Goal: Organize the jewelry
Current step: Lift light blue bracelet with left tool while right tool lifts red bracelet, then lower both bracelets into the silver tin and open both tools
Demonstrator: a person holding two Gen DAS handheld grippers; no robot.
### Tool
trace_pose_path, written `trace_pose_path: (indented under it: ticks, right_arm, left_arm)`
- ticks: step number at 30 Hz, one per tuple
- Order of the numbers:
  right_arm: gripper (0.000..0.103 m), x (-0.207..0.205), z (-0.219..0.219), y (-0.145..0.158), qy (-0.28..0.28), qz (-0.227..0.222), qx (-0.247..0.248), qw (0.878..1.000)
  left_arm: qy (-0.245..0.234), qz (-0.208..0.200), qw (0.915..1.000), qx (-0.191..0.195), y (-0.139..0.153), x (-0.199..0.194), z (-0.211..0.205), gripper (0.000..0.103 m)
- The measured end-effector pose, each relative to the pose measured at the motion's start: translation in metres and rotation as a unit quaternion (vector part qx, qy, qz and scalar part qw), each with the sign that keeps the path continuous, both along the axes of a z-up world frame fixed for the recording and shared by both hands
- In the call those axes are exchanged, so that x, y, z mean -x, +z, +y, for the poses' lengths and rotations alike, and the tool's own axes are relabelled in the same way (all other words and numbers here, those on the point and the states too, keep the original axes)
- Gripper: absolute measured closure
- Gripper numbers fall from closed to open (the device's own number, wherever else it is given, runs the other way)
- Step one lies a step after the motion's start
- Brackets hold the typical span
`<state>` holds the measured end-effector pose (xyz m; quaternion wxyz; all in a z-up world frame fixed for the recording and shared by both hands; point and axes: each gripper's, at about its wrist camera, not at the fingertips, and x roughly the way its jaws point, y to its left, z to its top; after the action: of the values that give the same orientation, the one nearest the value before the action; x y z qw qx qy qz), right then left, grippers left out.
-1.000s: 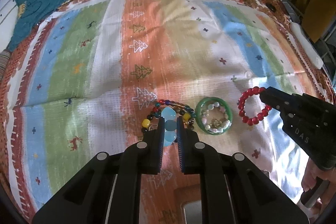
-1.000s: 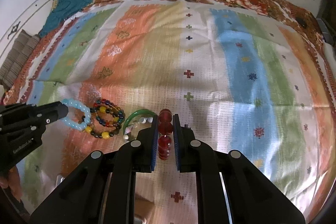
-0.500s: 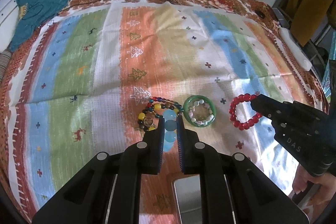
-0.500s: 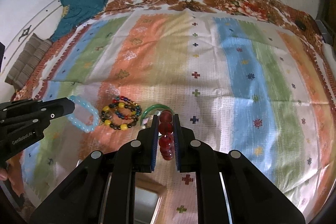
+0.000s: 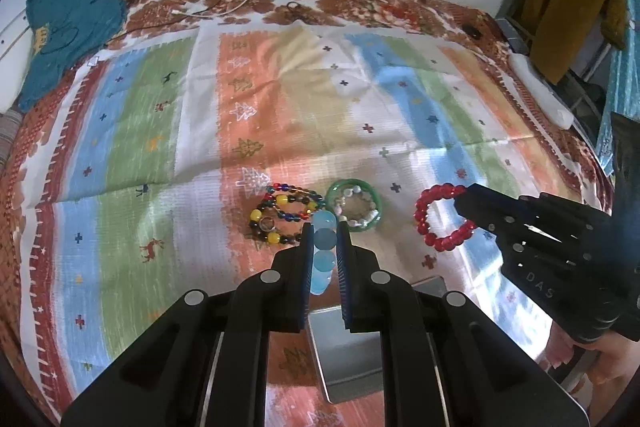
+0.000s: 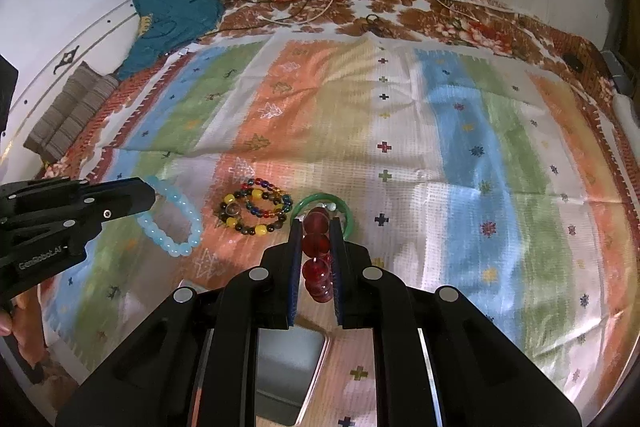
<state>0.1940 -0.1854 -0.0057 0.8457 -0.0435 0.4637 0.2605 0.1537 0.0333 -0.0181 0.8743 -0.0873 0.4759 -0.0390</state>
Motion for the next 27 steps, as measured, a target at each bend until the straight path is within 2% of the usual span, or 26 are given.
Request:
trace_pose_path:
  ticks: [11, 27]
  right_arm:
    - [0.089, 0.031, -0.004, 0.010, 0.016, -0.012, -0.001, 1.000]
    - [0.089, 0.066, -0.012, 0.008, 0.027, -0.007, 0.001, 1.000]
  left_arm:
    - [-0.028, -0.020, 0.9994, 0.000, 0.013, 0.028, -0.020, 0.092]
    - [-0.050, -0.030, 0.9983, 0.004, 0.019, 0.063, -0.036, 0.092]
